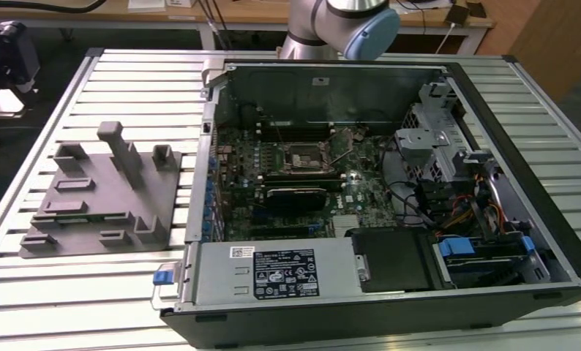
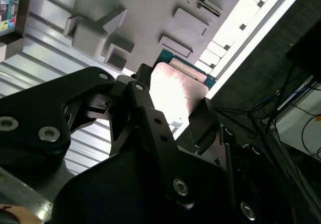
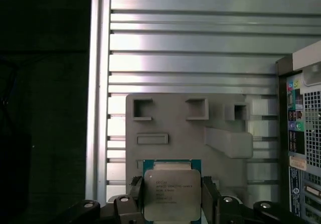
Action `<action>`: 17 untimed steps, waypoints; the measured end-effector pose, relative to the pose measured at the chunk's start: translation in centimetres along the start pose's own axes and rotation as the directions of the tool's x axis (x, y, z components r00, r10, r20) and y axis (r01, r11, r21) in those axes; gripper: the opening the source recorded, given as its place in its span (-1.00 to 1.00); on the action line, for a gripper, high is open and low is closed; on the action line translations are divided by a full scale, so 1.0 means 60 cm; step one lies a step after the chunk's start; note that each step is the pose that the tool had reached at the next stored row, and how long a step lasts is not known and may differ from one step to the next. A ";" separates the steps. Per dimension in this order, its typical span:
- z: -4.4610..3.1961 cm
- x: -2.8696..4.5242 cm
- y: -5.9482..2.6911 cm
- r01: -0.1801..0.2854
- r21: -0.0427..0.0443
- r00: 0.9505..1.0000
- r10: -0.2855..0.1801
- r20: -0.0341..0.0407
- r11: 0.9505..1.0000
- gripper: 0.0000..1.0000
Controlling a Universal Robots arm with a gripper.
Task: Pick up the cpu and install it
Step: 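Pick up the cpu and move it towards the insertion slot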
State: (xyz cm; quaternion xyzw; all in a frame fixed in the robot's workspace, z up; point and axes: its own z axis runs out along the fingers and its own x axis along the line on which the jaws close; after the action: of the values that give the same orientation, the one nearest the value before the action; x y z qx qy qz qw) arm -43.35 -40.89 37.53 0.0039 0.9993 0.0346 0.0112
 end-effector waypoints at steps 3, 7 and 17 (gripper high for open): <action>0.000 -0.012 0.000 0.000 0.000 1.000 0.000 0.000 1.000 0.08; 0.001 -0.030 0.000 0.000 0.000 1.000 0.000 0.000 1.000 0.08; 0.002 -0.073 0.000 0.000 0.000 1.000 0.000 0.000 1.000 0.08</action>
State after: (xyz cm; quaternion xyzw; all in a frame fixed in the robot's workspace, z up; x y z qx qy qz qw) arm -38.97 -40.89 37.53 0.0039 0.9993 0.0346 0.0112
